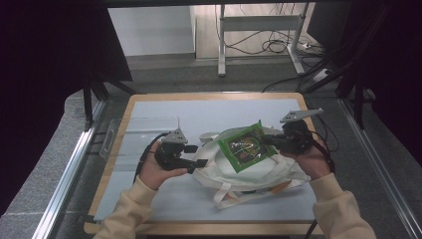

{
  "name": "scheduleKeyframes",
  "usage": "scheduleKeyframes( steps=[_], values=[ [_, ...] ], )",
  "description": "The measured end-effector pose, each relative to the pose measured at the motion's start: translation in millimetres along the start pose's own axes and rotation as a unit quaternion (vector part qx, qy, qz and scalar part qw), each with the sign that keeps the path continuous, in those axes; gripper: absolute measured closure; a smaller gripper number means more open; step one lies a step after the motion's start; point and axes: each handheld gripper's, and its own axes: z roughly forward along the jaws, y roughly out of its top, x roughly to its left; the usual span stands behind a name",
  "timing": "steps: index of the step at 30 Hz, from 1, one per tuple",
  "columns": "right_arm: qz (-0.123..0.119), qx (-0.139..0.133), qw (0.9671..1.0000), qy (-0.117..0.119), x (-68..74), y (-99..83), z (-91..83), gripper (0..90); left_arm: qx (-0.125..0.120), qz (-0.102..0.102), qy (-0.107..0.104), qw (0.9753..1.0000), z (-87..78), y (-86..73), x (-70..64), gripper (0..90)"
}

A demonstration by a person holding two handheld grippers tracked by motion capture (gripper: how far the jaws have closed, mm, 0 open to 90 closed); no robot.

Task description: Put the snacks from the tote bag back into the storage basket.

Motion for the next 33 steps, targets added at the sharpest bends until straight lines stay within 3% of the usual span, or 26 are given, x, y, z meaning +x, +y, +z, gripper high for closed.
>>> scheduleKeyframes(
  steps=[16,26,33],
  values=[
    [-0.035,-0.005,0.9994,0.002,8.1,12.0,3.4,87.9,0.003,-0.005,0.004,1.0000,3.6,21.6,11.0,34.9],
    [-0.057,-0.004,0.9983,0.010,14.7,17.1,11.5,87.8,0.008,0.000,-0.012,0.9999,9.7,32.3,16.2,35.0],
    [-0.077,-0.005,0.9967,0.025,20.3,19.8,19.5,87.8,0.020,0.007,-0.036,0.9991,21.4,46.4,18.4,36.0]
  ],
)
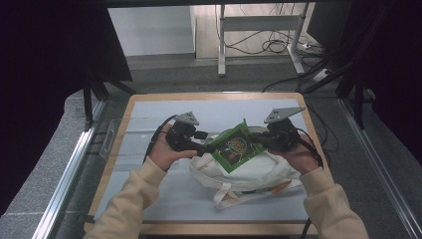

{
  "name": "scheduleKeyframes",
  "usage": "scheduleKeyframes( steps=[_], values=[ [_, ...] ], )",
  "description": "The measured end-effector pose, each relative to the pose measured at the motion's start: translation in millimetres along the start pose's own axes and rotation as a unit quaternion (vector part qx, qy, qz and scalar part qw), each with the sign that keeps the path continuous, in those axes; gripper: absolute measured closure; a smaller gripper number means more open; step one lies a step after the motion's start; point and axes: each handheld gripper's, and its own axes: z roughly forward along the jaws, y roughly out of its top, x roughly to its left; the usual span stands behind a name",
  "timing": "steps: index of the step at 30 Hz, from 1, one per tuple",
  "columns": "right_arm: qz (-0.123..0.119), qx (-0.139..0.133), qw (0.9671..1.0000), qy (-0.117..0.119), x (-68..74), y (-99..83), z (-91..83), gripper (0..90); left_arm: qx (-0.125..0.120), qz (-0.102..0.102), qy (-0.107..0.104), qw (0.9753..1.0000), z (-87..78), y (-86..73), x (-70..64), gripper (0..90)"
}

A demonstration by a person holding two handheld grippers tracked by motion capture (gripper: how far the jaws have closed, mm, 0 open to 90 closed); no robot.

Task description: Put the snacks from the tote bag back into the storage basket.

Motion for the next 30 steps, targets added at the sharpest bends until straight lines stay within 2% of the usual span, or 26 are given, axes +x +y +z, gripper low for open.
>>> scheduleKeyframes(
  steps=[2,3,4,8,10,18,30],
  values=[
    [-0.008,-0.003,1.0000,0.003,1.5,0.8,2.0,87.8,0.003,-0.001,-0.013,0.9999,4.5,1.3,-0.1,37.8],
    [-0.008,-0.003,1.0000,0.003,1.5,0.8,2.0,87.8,0.003,-0.001,-0.013,0.9999,4.5,1.3,-0.1,39.6],
    [-0.017,-0.007,0.9998,0.006,3.2,1.9,3.2,87.8,0.014,0.002,-0.023,0.9996,8.5,1.3,-0.4,41.5],
    [-0.039,-0.017,0.9991,0.010,8.3,5.1,4.0,87.5,0.029,0.010,-0.035,0.9989,13.5,0.6,-2.2,54.8],
    [-0.052,-0.018,0.9985,0.005,10.5,6.3,4.6,87.4,0.033,0.009,-0.038,0.9987,13.7,-0.1,-2.6,58.7],
    [-0.064,-0.024,0.9976,-0.001,11.2,4.0,7.1,86.6,0.034,0.007,-0.053,0.9980,8.6,-2.0,-1.4,70.3],
    [-0.059,-0.043,0.9973,-0.001,11.3,1.9,3.6,81.9,0.021,0.011,-0.055,0.9982,2.3,-3.4,-6.1,72.3]
  ],
)
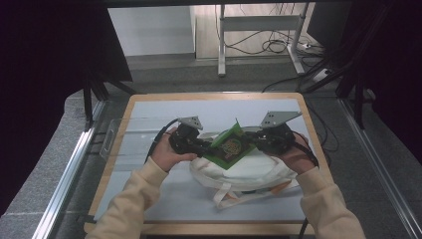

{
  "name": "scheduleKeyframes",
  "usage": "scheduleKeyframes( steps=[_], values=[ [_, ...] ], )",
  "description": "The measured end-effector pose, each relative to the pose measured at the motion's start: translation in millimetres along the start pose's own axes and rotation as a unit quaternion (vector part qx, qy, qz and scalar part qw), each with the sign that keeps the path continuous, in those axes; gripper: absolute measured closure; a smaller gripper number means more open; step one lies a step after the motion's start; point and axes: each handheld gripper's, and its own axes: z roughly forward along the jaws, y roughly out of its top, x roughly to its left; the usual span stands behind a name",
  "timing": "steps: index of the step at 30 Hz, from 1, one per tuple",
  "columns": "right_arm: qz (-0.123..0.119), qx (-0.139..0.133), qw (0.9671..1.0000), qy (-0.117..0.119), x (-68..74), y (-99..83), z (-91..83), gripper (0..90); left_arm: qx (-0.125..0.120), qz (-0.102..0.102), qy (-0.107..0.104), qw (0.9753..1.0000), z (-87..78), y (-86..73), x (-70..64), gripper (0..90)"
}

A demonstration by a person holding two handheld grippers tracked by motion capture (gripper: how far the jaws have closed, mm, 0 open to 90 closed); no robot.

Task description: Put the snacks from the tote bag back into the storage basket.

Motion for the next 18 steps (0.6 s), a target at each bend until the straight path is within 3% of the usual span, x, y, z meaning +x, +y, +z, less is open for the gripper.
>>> scheduleKeyframes(
  steps=[4,7,10,13,18],
  values=[
    [0.011,-0.015,0.9998,-0.004,-1.1,-1.1,-4.0,73.5,-0.007,0.002,0.004,1.0000,-3.9,-1.6,0.1,72.4],
    [0.040,-0.027,0.9986,-0.021,-2.6,-3.6,-9.9,65.9,-0.023,-0.004,-0.005,0.9997,-8.9,-5.7,2.4,72.4],
    [0.059,-0.043,0.9971,-0.022,-3.3,-8.3,-16.5,57.8,-0.031,-0.006,0.003,0.9995,-13.3,-10.6,2.9,72.4],
    [0.073,-0.043,0.9961,-0.025,-3.4,-17.0,-18.9,52.0,-0.041,-0.009,0.010,0.9991,-16.2,-15.6,0.8,72.3],
    [0.105,-0.045,0.9932,-0.024,-5.5,-34.3,-20.5,49.8,-0.051,-0.004,0.026,0.9984,-18.6,-20.8,-4.4,72.3]
  ],
)
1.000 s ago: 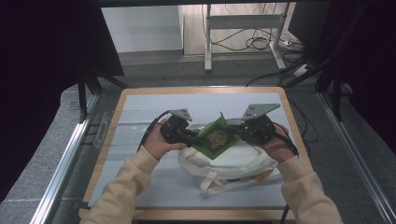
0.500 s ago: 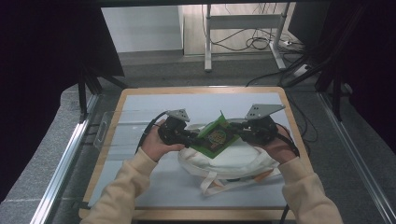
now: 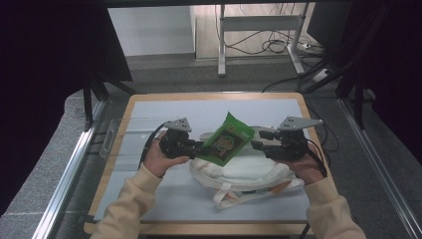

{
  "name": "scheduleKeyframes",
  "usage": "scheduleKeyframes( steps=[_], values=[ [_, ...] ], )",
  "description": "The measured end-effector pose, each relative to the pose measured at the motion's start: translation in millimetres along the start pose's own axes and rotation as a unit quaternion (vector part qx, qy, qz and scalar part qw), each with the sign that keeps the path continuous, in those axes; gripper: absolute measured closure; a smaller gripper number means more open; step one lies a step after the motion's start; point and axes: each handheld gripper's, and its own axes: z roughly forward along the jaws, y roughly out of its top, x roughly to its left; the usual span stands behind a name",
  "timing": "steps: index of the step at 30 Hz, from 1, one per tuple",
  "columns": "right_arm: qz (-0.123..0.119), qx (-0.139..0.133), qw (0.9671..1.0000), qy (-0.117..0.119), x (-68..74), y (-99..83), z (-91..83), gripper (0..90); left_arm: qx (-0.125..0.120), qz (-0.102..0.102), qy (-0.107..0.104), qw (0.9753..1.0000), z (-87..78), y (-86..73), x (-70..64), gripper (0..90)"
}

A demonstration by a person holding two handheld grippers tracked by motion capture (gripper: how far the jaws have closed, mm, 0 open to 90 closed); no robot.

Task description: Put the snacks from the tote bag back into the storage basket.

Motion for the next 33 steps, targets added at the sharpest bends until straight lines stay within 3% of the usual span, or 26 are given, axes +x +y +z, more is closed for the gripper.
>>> scheduleKeyframes(
  steps=[9,13,33],
  values=[
    [0.035,-0.015,0.9992,0.007,-2.1,-15.9,-3.0,47.0,-0.013,0.002,0.009,0.9999,-1.2,-6.7,-5.5,72.3],
    [0.045,-0.013,0.9989,0.011,-1.7,-22.1,-0.5,45.5,-0.025,-0.006,0.007,0.9997,-2.6,-14.2,-4.8,72.3],
    [0.058,0.000,0.9971,0.049,9.0,-37.0,22.3,43.6,-0.044,-0.008,0.007,0.9990,-7.0,-16.1,-8.9,72.3]
  ],
)
